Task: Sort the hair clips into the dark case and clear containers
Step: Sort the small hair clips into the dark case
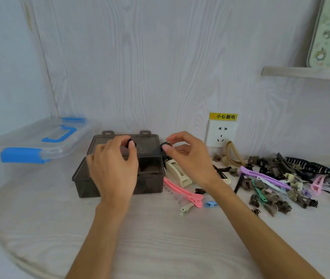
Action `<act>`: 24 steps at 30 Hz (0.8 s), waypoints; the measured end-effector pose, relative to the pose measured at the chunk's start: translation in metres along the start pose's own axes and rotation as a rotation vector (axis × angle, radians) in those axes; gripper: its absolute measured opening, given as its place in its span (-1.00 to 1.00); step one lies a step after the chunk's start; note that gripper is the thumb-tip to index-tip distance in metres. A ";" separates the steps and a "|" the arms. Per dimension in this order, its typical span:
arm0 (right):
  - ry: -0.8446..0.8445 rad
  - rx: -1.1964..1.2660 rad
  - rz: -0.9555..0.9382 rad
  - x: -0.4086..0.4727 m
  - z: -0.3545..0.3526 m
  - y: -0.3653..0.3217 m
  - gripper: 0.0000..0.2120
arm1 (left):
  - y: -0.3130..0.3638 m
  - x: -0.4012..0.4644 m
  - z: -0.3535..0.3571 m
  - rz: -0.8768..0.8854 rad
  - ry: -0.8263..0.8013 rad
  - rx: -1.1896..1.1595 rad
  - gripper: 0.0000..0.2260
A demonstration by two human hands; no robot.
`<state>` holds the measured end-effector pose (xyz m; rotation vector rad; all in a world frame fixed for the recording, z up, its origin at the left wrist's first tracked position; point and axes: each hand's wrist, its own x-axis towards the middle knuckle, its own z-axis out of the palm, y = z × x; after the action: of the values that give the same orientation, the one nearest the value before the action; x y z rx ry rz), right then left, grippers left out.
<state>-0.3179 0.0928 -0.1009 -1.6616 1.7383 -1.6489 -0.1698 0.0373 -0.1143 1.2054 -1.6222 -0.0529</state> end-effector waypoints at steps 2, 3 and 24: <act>-0.101 -0.081 -0.048 0.001 0.015 -0.004 -0.84 | -0.002 -0.002 0.003 -0.018 -0.036 0.050 -0.77; -0.139 -0.128 -0.063 0.000 0.017 -0.002 -0.84 | -0.004 -0.003 0.004 -0.023 -0.051 0.063 -0.74; -0.033 -0.558 0.059 0.020 -0.018 0.022 -0.72 | -0.011 -0.003 -0.016 0.227 -0.646 0.001 -0.84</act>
<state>-0.3506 0.0810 -0.1019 -1.8056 2.3525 -1.1606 -0.1503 0.0420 -0.1154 1.0503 -2.3111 -0.3247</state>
